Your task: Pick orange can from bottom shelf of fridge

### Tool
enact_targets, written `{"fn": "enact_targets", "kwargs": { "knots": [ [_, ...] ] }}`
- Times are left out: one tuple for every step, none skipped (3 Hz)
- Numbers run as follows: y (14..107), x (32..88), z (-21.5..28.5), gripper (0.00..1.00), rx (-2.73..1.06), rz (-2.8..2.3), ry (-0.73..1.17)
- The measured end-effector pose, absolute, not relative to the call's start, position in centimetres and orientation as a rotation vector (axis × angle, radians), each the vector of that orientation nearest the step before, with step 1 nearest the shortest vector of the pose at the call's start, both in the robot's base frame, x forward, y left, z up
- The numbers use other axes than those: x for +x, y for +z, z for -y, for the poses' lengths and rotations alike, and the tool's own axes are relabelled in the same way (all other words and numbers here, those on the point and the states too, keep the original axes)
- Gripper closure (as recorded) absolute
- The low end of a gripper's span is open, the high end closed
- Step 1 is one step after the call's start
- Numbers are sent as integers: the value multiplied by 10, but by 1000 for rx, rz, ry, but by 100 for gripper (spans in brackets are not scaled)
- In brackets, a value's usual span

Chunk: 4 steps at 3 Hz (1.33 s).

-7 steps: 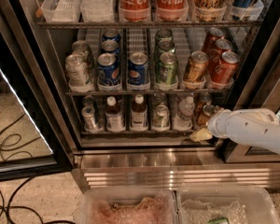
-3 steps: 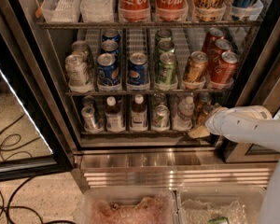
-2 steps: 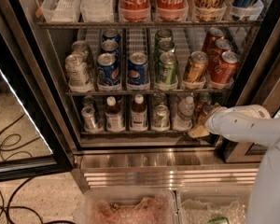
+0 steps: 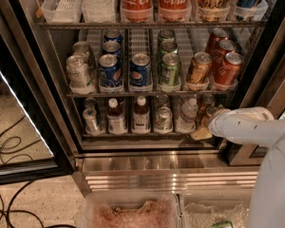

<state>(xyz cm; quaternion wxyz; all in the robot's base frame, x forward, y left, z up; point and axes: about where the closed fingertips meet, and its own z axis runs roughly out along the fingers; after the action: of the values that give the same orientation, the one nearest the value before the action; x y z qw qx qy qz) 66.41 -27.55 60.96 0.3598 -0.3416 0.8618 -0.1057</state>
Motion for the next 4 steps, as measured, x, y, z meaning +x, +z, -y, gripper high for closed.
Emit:
{"fn": "enact_targets", "kwargs": {
  "knots": [
    [607, 659, 272, 0, -844, -2216, -224],
    [605, 654, 262, 0, -842, -2207, -185],
    [605, 654, 262, 0, -842, -2207, -185],
    [605, 656, 260, 0, -827, -2209, -165]
  ]
}}
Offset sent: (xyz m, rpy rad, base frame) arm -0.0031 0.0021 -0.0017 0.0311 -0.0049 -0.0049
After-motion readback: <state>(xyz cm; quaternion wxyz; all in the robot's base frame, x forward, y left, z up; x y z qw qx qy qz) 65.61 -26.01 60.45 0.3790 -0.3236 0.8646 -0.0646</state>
